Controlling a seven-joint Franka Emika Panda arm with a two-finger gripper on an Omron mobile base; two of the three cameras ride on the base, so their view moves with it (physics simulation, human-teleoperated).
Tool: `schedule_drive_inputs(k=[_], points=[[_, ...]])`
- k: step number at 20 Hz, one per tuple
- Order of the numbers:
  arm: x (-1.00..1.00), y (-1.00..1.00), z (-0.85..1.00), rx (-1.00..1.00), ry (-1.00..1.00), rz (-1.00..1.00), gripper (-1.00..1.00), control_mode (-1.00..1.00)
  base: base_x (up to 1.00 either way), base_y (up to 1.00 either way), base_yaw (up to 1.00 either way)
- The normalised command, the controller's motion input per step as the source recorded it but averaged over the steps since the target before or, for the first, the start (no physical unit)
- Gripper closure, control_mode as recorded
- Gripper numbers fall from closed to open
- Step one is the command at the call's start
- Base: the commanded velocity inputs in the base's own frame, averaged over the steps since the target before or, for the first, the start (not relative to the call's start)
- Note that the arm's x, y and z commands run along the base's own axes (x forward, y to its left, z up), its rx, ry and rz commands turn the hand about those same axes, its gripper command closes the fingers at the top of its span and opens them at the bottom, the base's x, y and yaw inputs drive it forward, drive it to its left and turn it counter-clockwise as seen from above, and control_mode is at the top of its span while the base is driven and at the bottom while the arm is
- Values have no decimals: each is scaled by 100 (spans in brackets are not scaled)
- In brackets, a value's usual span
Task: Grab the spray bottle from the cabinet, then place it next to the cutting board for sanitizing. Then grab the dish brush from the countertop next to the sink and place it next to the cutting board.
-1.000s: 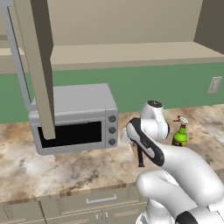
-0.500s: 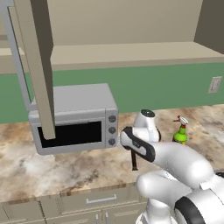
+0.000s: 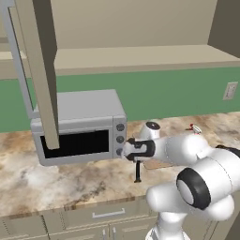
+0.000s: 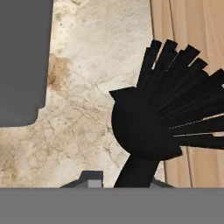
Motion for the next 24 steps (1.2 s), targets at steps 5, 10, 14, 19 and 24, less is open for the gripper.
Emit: schedule_drive_inputs(k=[5, 10, 14, 19, 24], points=[[30, 3, -36, 0, 0, 1, 100, -100, 0, 0, 0], [15, 10, -33, 0, 0, 0, -100, -100, 0, 0, 0], [0, 5, -3, 0, 0, 0, -100, -100, 0, 0, 0], [-17, 2, 17, 0, 0, -1, -100, -100, 0, 0, 0], [-46, 0, 66, 0, 0, -10, -100, -100, 0, 0, 0]])
